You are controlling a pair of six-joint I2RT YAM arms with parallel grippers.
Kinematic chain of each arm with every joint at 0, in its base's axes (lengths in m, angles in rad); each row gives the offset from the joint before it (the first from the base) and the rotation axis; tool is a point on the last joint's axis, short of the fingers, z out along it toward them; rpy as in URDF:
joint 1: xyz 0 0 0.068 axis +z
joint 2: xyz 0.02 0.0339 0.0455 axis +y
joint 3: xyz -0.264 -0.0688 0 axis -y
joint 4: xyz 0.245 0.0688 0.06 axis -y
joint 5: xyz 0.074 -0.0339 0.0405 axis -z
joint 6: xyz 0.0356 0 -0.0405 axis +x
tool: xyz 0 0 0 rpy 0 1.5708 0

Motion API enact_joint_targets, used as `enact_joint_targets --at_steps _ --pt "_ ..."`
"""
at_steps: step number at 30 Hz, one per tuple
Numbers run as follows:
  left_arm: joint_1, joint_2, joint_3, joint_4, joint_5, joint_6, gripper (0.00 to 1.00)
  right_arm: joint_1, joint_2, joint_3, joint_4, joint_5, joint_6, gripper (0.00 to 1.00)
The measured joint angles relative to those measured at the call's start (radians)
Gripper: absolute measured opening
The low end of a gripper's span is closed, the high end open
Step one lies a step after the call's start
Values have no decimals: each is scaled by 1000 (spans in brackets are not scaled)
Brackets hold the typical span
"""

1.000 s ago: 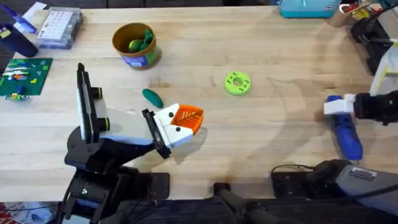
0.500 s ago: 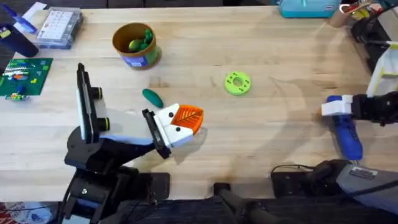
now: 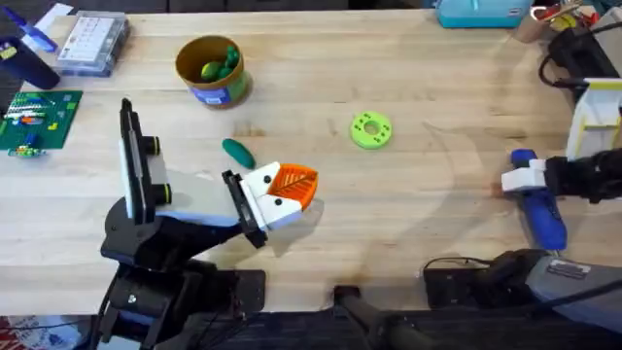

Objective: Pick up the gripper from the table and insert it into the empty holder that is missing its gripper. Then pick up a screw, insert it into the mounting hole, and use the screwdriver to tighten it. Finally, clean up the table by picking up the vegetable and placing it into the bucket.

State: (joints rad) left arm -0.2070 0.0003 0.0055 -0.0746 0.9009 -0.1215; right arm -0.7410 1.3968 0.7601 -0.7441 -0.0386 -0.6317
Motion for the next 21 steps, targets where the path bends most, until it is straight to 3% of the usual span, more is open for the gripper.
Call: enact_joint_targets --at_steps 21 --pt "0 0 0 -2 0 0 13 0 -2 -6 25 -8 -45 995"
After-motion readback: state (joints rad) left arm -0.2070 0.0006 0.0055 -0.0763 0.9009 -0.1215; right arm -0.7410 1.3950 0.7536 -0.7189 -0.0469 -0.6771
